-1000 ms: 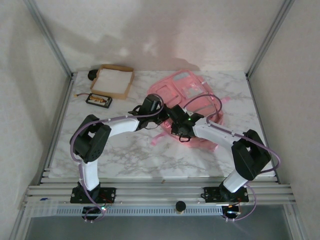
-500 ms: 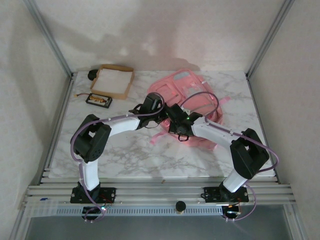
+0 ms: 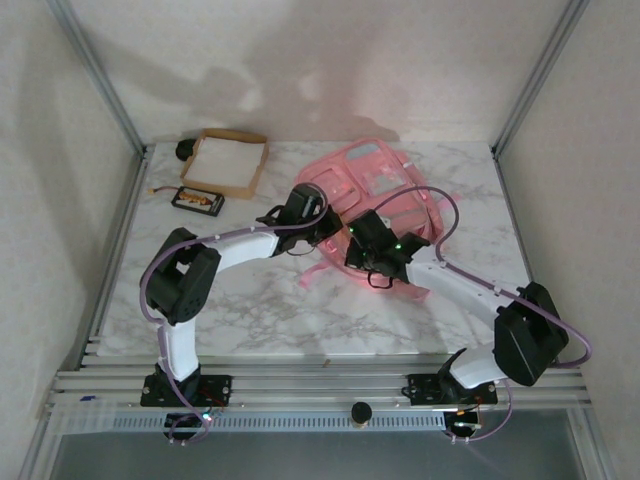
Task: Pack the student bag
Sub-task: Zip the student bag at the center of the table.
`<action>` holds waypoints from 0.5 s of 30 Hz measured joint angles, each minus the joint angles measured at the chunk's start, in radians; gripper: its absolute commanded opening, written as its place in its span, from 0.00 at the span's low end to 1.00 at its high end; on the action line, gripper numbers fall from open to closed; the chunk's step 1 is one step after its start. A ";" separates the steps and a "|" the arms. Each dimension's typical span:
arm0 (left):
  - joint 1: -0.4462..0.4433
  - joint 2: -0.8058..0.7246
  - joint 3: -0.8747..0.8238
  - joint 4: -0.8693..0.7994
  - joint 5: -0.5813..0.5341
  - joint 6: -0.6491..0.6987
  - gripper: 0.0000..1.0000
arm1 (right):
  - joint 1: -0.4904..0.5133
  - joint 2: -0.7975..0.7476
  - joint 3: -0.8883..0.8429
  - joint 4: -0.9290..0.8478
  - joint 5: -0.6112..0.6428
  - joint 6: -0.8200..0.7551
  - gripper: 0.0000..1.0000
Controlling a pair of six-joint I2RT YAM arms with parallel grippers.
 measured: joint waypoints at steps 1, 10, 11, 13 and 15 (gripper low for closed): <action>0.001 0.000 0.000 -0.001 -0.003 0.000 0.00 | -0.001 -0.006 -0.001 0.005 0.000 -0.005 0.00; 0.027 -0.056 -0.061 0.015 -0.002 -0.043 0.41 | -0.006 -0.009 -0.003 0.034 -0.046 -0.050 0.00; 0.034 -0.074 -0.088 0.024 -0.003 -0.059 0.42 | -0.006 -0.009 -0.003 0.031 -0.046 -0.052 0.00; 0.047 -0.114 -0.150 0.044 -0.002 -0.095 0.45 | -0.006 -0.009 -0.003 0.030 -0.050 -0.062 0.00; 0.043 -0.124 -0.173 0.057 -0.002 -0.131 0.45 | -0.008 -0.008 -0.003 0.031 -0.055 -0.075 0.00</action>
